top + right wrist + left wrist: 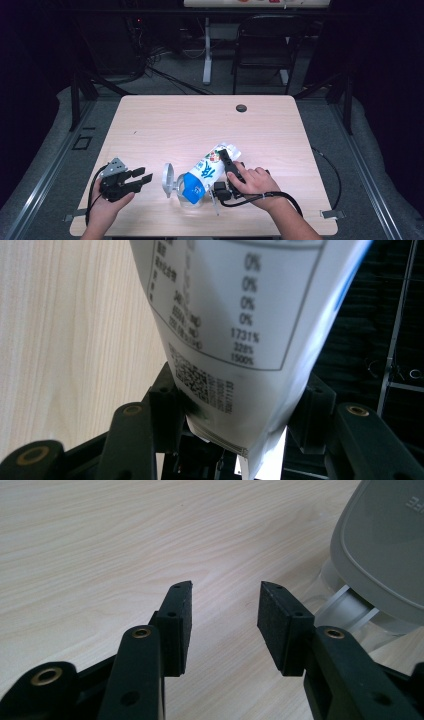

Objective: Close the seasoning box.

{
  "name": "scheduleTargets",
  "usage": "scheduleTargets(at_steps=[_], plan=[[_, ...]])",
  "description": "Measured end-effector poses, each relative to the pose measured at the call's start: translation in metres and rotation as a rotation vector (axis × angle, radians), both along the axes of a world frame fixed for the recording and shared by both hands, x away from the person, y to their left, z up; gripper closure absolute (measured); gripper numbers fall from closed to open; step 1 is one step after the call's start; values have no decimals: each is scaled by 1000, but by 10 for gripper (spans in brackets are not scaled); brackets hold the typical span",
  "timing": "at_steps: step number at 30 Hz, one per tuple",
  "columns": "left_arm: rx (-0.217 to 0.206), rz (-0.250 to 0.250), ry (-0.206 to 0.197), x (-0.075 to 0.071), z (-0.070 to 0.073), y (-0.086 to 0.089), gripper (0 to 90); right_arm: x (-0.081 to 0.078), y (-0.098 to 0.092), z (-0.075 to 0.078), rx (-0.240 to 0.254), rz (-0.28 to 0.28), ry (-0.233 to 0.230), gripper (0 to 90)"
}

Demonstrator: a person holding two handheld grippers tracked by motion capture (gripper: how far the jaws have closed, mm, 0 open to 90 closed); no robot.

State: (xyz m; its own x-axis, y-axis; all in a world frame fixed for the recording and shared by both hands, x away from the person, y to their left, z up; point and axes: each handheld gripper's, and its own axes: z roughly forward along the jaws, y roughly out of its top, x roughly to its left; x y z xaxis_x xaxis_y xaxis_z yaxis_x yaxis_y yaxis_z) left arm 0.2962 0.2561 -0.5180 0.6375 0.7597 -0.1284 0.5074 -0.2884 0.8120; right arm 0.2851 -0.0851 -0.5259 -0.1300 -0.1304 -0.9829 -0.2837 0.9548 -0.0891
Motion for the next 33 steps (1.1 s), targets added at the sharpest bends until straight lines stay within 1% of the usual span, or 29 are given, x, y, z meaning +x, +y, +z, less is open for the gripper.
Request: scheduleTargets(at_steps=[3, 4, 8, 10, 11, 14, 15, 16, 17, 19, 20, 24, 25, 26, 33], plan=[[0, 0, 1, 0, 0, 0, 579, 0, 0, 0, -5, 0, -2, 492], [0, 0, 0, 0, 0, 0, 578, 1, 0, -1, 5, 13, -2, 492], [0, -1, 1, 0, 0, 0, 578, 1, 0, -1, -2, 13, -5, 494], [1, -2, 2, 0, 0, 0, 578, 0, 0, -1, -9, 14, -10, 495], [0, -2, 1, 0, 0, 0, 578, 0, 0, 0, -21, 7, -13, 495], [0, -2, 2, 0, 0, 0, 578, 0, 0, 0, -20, 16, -18, 497], [0, -1, 2, 0, 0, 0, 578, 1, 0, -1, -13, 23, -11, 497], [0, -1, 3, 0, 0, 0, 579, 1, 0, -1, -15, 26, -13, 497], [1, -1, 3, 0, 0, 0, 578, -1, 1, 1, -35, 9, -20, 497], [6, -5, 10, 0, 0, 1, 578, -1, 1, 1, -37, 10, -22, 498], [-1, 0, 2, 0, 0, 0, 578, -1, 1, 1, -37, 10, -22, 498], [0, -1, 3, 0, 0, 0, 578, -1, 1, 1, -39, 13, -22, 499], [7, -5, 11, 0, 0, 1, 578, -1, 1, 0, -44, 15, -23, 500], [7, -3, 9, 0, 0, 1, 578, -1, 1, 1, -46, 14, -24, 501], [-1, -1, 7, 0, 0, 1, 578, 0, 1, 0, -46, 30, -33, 502]])
